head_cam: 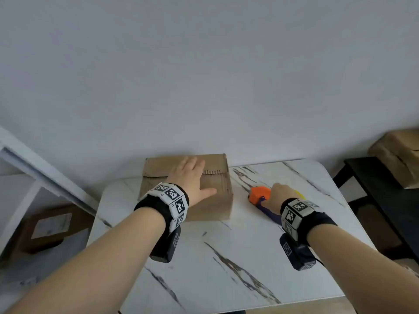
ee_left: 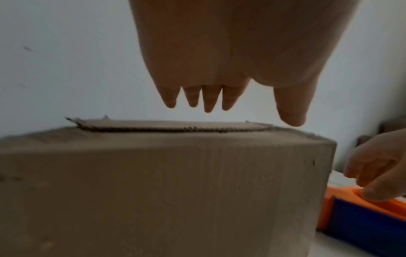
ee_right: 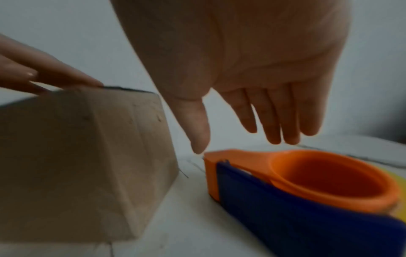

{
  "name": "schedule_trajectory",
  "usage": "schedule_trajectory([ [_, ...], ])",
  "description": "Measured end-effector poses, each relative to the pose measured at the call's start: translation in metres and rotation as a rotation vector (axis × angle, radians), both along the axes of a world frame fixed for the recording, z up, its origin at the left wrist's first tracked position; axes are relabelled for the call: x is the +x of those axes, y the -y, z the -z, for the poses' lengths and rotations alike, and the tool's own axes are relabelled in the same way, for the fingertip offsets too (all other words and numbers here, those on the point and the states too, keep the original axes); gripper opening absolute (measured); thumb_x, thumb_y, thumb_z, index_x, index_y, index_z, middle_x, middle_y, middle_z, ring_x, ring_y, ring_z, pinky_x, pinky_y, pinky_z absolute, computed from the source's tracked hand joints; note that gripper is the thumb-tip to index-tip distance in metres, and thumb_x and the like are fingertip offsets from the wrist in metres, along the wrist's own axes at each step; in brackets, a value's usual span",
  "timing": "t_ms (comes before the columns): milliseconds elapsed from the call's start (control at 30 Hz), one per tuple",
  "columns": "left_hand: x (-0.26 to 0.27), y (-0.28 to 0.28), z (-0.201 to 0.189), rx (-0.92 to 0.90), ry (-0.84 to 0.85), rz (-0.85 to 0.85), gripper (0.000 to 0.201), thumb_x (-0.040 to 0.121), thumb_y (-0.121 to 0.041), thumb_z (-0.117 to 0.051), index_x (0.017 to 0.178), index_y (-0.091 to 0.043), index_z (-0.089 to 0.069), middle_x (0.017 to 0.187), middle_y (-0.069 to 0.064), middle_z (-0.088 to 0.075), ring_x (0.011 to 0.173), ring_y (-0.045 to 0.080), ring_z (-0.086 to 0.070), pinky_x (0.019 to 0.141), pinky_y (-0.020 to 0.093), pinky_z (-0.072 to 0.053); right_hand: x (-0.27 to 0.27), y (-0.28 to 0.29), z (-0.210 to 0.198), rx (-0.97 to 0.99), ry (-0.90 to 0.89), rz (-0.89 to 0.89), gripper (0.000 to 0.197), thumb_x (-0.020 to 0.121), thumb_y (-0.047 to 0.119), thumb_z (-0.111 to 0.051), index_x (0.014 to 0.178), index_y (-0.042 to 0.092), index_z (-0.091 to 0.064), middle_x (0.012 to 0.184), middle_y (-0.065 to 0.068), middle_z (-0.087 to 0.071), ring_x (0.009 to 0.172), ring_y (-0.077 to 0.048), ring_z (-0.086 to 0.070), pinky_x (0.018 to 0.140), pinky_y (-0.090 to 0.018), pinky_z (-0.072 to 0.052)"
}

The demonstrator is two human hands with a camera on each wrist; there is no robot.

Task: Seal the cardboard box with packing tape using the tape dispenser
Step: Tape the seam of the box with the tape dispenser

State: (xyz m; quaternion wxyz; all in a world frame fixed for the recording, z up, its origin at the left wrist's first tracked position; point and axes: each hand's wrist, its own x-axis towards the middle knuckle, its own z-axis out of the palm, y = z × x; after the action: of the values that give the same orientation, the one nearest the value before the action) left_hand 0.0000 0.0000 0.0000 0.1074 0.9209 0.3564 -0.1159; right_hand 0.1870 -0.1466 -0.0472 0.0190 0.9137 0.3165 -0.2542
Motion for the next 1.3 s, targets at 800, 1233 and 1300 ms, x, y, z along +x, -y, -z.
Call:
schedule_trajectory([
  [800, 0.023, 0.015, 0.020, -0.027, -0.104, -0.096, 0.107, 0.069, -0.084, -0.033, 0.149, -0.021, 0.001, 0.156, 0.018, 0.013, 0.144, 0.036, 0.013, 0.118, 0.046, 0.001, 0.013, 0.003, 0.041, 0.124, -0.055, 0.131, 0.016, 0.085, 0.024, -0.057, 0.091, 0.010, -0.061, 0.067, -0.005, -0.056, 0.060, -0.024, -0.051, 0.055, -0.025, -0.040],
  [1233, 0.027, 0.006, -0.058, -0.550, 0.658, -0.346, 0.042, 0.100, -0.029, -0.034, 0.139, -0.014, -0.039, 0.142, 0.005, -0.047, 0.128, 0.021, -0.046, 0.110, 0.033, -0.032, -0.013, -0.007, -0.104, 0.765, -0.003, 0.071, 0.023, 0.085, 0.036, -0.051, 0.085, 0.016, -0.061, 0.073, 0.000, -0.061, 0.073, -0.024, -0.057, 0.057, -0.027, -0.037],
  [1300, 0.020, 0.004, -0.068, -0.766, 0.752, -0.444, 0.034, 0.099, -0.026, -0.036, 0.128, -0.013, -0.051, 0.125, 0.007, -0.060, 0.112, 0.022, -0.057, 0.101, 0.038, -0.043, -0.024, -0.008, -0.117, 0.807, -0.029, 0.015, 0.022, 0.085, 0.038, -0.052, 0.082, 0.018, -0.062, 0.072, 0.002, -0.062, 0.072, -0.021, -0.058, 0.056, -0.026, -0.037],
])
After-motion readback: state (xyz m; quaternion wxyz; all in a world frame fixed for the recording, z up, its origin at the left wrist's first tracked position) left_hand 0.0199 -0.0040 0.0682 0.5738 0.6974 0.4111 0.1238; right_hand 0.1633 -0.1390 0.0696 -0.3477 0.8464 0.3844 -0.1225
